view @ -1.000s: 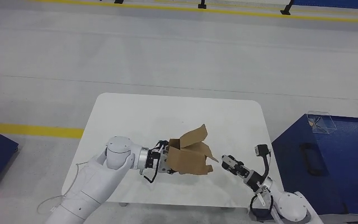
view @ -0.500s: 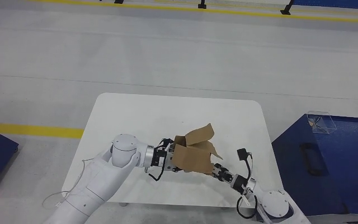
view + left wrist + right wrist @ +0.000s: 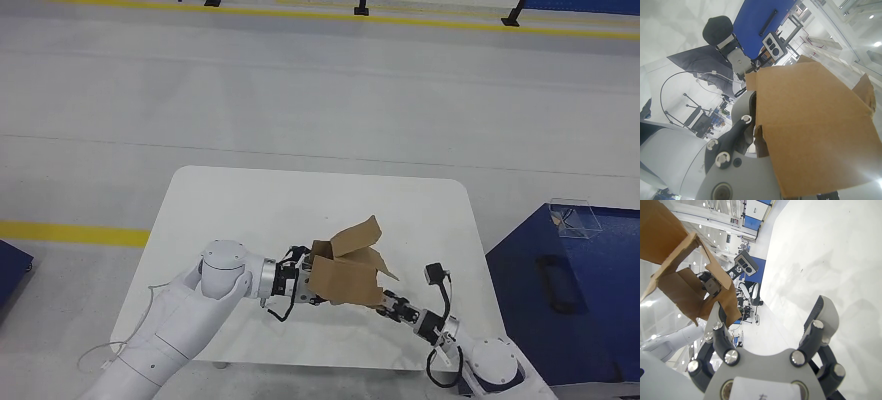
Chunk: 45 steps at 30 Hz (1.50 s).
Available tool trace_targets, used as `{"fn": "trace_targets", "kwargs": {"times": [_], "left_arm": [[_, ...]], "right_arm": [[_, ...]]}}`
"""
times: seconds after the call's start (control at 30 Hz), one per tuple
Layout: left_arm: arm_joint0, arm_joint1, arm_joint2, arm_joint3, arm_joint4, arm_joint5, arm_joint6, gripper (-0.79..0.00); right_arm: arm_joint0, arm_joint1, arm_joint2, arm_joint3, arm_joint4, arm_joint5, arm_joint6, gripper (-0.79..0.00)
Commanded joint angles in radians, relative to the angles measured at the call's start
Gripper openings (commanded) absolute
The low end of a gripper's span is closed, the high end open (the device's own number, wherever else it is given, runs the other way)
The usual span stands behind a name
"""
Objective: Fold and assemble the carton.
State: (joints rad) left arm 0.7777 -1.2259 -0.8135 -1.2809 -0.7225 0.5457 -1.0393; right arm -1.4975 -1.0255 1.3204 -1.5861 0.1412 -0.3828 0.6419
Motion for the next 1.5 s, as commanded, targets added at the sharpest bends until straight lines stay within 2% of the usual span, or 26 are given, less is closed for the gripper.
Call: {"fn": "trace_targets", "kwargs": {"times": [0.0,0.23,0.47,0.93,1.47], "left_arm": [[0.000,0.000,0.000,0.000,0.000,0.000,0.000,-0.785],[0.026,-0.003,-0.002,-0.020,-0.012,-0.006,0.054,-0.785],[0.024,-0.009,0.006,-0.012,-0.015,-0.003,0.081,-0.785],[0.045,-0.009,-0.001,-0.043,-0.018,0.009,0.111,-0.785],[0.044,-0.010,-0.015,-0.035,-0.029,0.040,0.126,-0.785]], "right_arm": [[0.005,0.000,-0.001,0.001,0.014,0.007,0.025,0.000],[0.021,-0.006,-0.029,0.013,0.018,0.011,0.033,0.000],[0.021,0.001,0.029,0.025,0.095,-0.006,0.066,0.000],[-0.025,0.008,0.084,-0.031,0.117,-0.019,0.082,0.000],[-0.049,0.003,0.050,-0.083,0.091,-0.017,0.088,0.000]]}}
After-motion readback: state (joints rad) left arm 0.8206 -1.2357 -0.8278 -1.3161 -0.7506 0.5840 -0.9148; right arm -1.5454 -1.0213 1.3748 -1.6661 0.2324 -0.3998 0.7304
